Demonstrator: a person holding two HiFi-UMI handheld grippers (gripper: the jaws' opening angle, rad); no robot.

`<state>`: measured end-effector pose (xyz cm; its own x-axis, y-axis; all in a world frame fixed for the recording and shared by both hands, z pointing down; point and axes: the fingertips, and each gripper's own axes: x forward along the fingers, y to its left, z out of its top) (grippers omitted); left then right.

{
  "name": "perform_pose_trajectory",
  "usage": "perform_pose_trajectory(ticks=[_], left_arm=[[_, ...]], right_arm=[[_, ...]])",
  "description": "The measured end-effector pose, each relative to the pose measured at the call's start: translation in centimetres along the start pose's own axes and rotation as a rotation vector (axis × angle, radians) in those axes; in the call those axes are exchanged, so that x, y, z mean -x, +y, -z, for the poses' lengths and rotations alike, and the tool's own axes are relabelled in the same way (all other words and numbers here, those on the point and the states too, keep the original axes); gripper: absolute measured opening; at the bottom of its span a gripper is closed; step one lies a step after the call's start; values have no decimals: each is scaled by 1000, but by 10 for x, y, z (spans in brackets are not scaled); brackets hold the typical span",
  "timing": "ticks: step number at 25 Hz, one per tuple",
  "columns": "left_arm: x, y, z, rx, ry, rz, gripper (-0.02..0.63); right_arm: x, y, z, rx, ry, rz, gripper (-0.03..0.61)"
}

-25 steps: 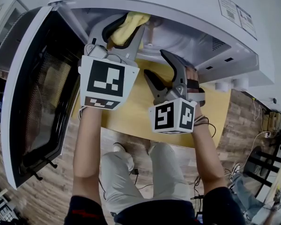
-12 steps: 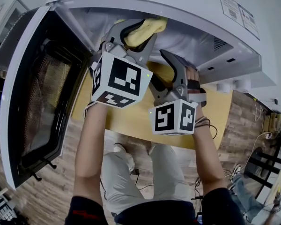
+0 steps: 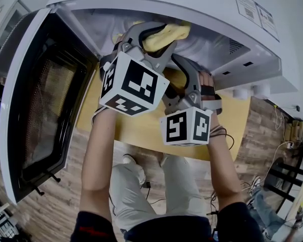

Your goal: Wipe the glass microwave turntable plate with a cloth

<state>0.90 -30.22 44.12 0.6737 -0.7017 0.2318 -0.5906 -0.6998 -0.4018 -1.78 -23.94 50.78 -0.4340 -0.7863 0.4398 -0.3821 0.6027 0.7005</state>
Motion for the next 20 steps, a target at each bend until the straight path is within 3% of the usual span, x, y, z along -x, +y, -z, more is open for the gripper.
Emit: perform_pose_trajectory(ticks=[11,20], left_arm=[[-5,-4,4,-79,25,7,137],[0,9,13,-72,46,-47,137]], right_arm=[[0,0,0,0,-4,-3,278],[0,0,0,0,-4,-3,278]])
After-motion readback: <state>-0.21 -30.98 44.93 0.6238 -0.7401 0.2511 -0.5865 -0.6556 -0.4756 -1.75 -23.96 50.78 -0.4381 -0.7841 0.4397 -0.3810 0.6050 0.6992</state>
